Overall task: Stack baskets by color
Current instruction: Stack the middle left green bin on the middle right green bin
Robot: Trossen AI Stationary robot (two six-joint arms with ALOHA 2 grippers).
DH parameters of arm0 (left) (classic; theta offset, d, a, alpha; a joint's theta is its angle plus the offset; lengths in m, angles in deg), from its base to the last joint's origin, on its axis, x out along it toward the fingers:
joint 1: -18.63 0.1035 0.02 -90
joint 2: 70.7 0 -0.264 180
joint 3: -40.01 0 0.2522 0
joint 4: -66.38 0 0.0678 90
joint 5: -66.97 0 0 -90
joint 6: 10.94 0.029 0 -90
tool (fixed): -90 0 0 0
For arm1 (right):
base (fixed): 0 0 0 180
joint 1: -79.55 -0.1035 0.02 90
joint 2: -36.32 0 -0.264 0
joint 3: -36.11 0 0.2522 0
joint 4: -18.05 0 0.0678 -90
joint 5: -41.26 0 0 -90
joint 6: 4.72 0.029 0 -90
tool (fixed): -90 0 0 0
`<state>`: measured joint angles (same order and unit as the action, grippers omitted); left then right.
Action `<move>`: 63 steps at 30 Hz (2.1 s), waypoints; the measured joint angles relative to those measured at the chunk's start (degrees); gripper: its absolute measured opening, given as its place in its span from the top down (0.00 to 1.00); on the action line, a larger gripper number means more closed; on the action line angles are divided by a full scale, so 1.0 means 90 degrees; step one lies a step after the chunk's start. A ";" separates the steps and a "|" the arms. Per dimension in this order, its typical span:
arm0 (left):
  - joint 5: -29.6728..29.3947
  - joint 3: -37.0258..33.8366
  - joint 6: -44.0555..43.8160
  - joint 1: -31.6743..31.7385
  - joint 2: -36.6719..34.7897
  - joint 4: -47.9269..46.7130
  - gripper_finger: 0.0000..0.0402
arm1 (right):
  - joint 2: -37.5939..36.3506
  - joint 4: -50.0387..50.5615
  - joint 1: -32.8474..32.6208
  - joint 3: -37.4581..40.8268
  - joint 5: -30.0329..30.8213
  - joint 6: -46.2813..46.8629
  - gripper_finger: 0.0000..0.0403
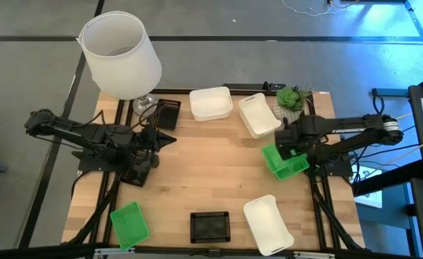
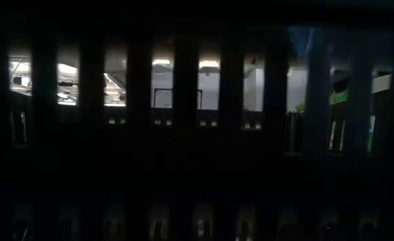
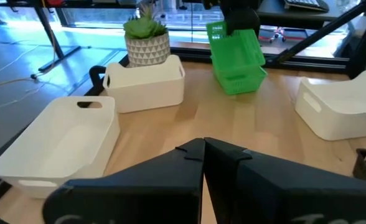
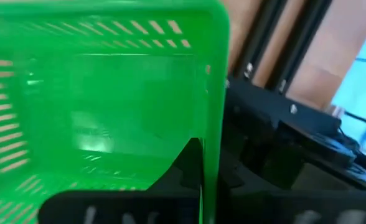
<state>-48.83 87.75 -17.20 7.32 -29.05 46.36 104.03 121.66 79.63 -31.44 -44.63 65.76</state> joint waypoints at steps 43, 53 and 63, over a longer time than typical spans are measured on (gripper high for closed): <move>-0.0002 0.0000 -0.0120 0.0066 -0.0002 -0.0075 1.00 | 0.0031 -0.2344 0.0000 0.0469 -0.0636 -0.0424 0.83; -0.0005 0.0000 -0.0090 0.0066 -0.0002 -0.0075 1.00 | 0.0032 -0.2412 0.0002 0.0469 -0.1209 -0.0360 0.80; -0.0005 0.0000 -0.0081 0.0063 -0.0002 -0.0080 1.00 | 0.0032 -0.2415 0.0017 0.0380 -0.1531 -0.0361 0.80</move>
<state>-48.87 87.75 -17.92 7.89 -29.07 45.64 104.31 99.93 79.78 -28.02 -58.40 62.51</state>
